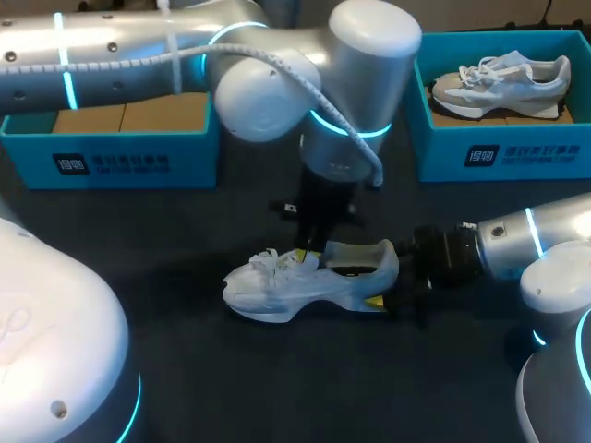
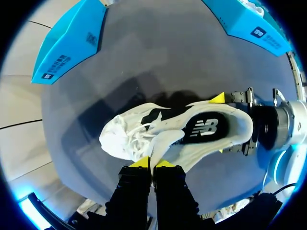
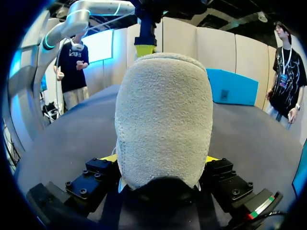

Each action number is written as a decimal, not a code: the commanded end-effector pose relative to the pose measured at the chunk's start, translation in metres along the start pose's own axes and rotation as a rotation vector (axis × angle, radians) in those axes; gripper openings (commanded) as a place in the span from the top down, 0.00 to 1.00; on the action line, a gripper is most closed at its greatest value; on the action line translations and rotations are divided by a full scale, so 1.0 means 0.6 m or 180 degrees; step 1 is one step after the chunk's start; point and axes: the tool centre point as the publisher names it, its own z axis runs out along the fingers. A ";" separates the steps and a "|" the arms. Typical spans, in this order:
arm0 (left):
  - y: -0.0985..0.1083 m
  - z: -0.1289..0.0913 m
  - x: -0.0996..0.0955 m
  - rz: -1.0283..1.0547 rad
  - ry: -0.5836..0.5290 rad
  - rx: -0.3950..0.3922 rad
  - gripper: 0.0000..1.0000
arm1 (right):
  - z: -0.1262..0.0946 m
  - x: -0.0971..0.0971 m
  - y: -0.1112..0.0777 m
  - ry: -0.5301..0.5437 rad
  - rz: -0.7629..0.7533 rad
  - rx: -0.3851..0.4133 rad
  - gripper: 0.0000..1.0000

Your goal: Take the shoe out of the shoebox, open the shoe tongue, remove and reinsert the insole, then place the shoe into the shoebox

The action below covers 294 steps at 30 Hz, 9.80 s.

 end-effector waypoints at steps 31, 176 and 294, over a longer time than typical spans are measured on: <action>0.028 0.011 -0.100 -0.0298 0.0326 0.0143 1.00 | 0.007 -0.008 -0.016 -0.0007 0.0000 0.0006 1.00; -0.037 -0.047 0.047 0.4588 0.0584 0.1282 1.00 | 0.007 -0.008 -0.016 -0.0007 0.0000 0.0006 1.00; -0.094 0.201 0.115 0.5513 0.0277 0.1110 1.00 | 0.007 -0.008 -0.016 -0.0007 0.0000 0.0006 1.00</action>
